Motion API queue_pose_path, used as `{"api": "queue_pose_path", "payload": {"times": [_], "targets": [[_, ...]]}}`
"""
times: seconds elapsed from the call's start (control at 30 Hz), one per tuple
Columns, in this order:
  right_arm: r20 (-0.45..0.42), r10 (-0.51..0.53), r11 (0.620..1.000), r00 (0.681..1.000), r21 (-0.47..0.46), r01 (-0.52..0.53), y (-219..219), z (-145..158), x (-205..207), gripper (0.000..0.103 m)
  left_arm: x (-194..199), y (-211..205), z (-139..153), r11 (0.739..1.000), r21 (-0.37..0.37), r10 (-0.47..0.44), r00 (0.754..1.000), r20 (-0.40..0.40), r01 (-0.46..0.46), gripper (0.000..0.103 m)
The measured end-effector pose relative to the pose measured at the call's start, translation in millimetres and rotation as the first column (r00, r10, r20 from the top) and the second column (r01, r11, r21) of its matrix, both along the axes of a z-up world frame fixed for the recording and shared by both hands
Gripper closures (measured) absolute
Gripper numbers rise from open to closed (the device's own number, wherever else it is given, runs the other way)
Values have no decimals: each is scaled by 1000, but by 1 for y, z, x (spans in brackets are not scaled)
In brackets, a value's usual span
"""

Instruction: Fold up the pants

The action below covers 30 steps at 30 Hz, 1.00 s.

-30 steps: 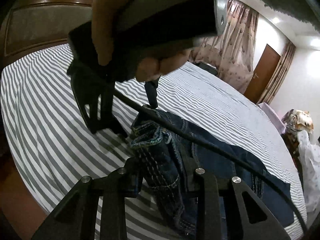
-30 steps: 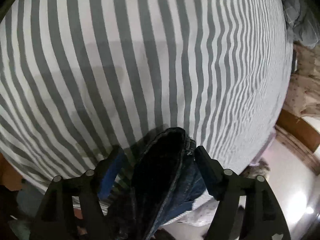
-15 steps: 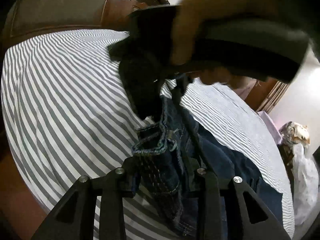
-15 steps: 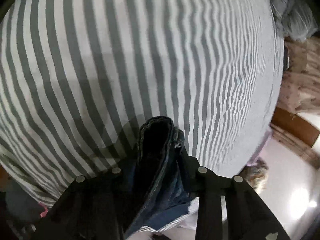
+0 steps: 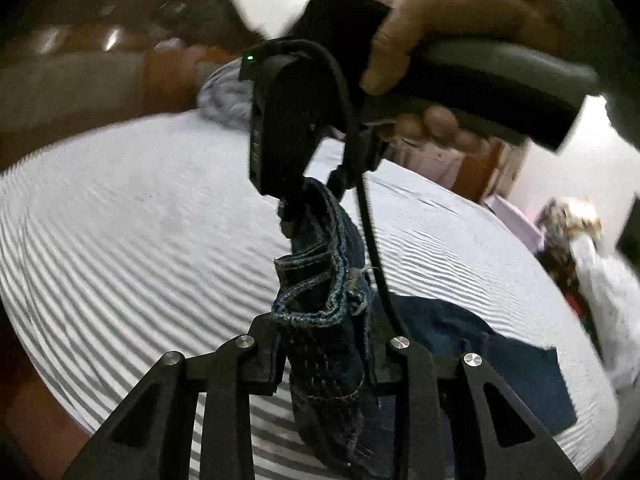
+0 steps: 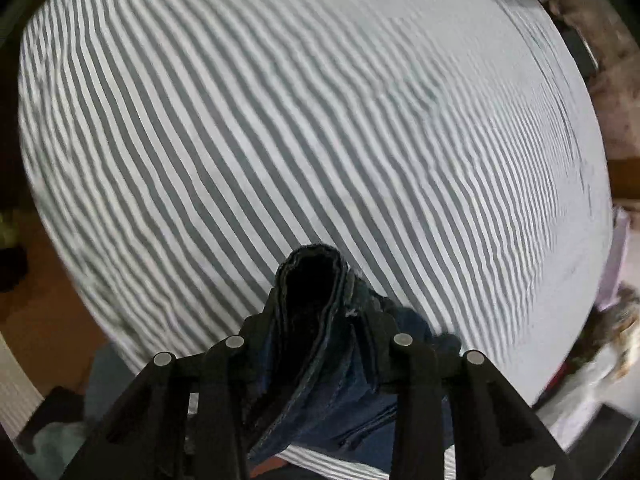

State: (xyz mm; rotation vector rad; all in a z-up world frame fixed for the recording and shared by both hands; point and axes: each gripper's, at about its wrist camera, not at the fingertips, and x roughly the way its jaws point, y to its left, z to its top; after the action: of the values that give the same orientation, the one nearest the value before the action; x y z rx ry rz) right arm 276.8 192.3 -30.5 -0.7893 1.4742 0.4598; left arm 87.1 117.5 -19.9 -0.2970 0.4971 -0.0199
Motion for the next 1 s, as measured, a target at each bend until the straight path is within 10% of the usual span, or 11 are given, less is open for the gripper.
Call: {"api": "queue_pose_path", "payload": {"times": [0.43,1.0], "targets": [[47,-228,950,973,229,212,-223,76,15,75,-7,-173,50,947,150,-293,956,31,285,73],[-59,-517,809,854,291,510,-506,-22,27,77,2,-414,-18,749,242,-591,787,-178,617,73]]}}
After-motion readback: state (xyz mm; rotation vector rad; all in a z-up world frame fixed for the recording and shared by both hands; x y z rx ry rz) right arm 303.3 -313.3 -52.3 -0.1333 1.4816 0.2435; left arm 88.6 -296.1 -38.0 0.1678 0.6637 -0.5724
